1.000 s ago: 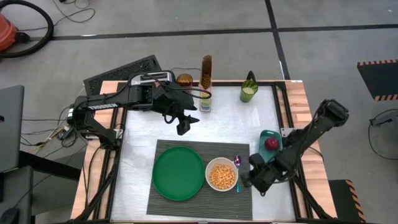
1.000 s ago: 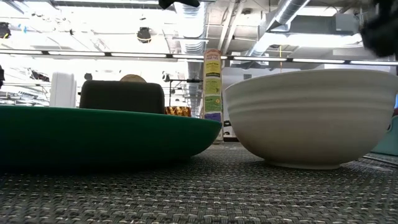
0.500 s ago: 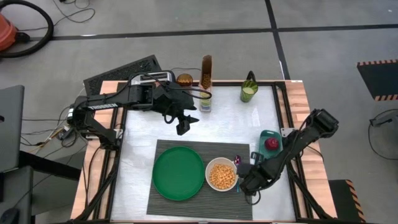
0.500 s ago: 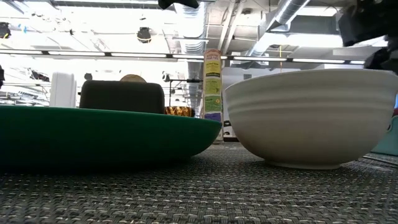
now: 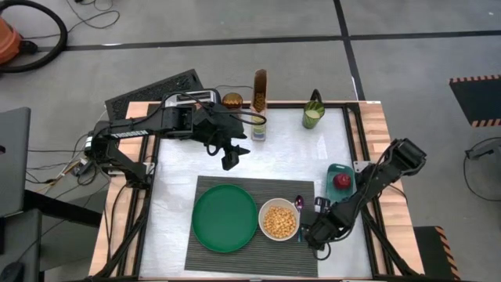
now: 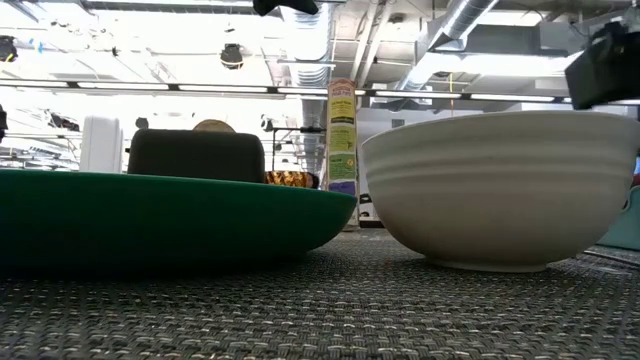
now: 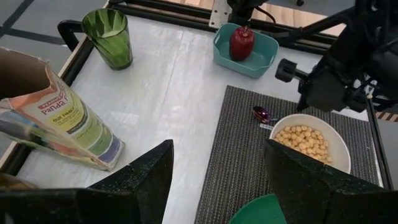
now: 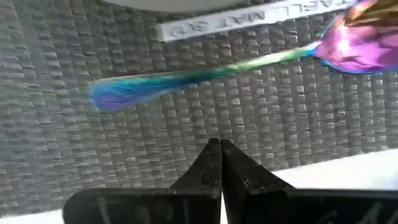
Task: Arrange a breakfast setting
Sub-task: Put the spoon beside the bowl on the mat
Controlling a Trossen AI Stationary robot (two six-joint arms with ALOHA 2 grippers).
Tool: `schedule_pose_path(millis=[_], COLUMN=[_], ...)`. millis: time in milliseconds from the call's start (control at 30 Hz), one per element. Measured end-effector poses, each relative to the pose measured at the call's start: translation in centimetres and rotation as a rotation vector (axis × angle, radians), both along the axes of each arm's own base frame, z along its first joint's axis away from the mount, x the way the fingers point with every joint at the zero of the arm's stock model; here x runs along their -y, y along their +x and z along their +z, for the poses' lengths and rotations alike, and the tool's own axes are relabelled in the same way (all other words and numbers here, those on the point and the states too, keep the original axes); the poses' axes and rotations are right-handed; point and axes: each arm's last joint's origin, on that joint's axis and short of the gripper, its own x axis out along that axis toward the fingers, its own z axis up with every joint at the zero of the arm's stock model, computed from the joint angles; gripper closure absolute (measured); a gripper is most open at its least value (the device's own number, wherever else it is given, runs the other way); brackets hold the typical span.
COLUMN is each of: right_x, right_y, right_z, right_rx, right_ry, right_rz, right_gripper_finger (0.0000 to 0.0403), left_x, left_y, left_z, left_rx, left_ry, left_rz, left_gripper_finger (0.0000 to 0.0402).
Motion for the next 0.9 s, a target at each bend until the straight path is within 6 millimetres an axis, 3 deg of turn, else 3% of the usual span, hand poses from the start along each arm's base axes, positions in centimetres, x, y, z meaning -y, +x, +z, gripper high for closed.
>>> schedule_pose_path(millis=[267, 700, 900], right_x=[1.1, 3.8, 3.8], right_y=[-0.1, 1.5, 1.7], right_z=[-1.1, -1.3, -1.1], right_rx=[-0.026, -0.055, -0.032], right_ry=[-0.007, -0.035, -0.028], right_rz=[-0.017, 0.019, 0.014], right_gripper_finger=[0.0385, 0.0385, 0.0385], left_x=[-0.1, -0.1, -0.1], left_y=[0.0, 0.0, 0.0], left_z=[0.0, 0.0, 0.0], left_rx=[0.0, -0.003, -0.003], left_ry=[0.009, 0.019, 0.02], left_rz=[0.019, 0.017, 0.017], left_gripper_finger=[0.0171, 0.0171, 0.0171])
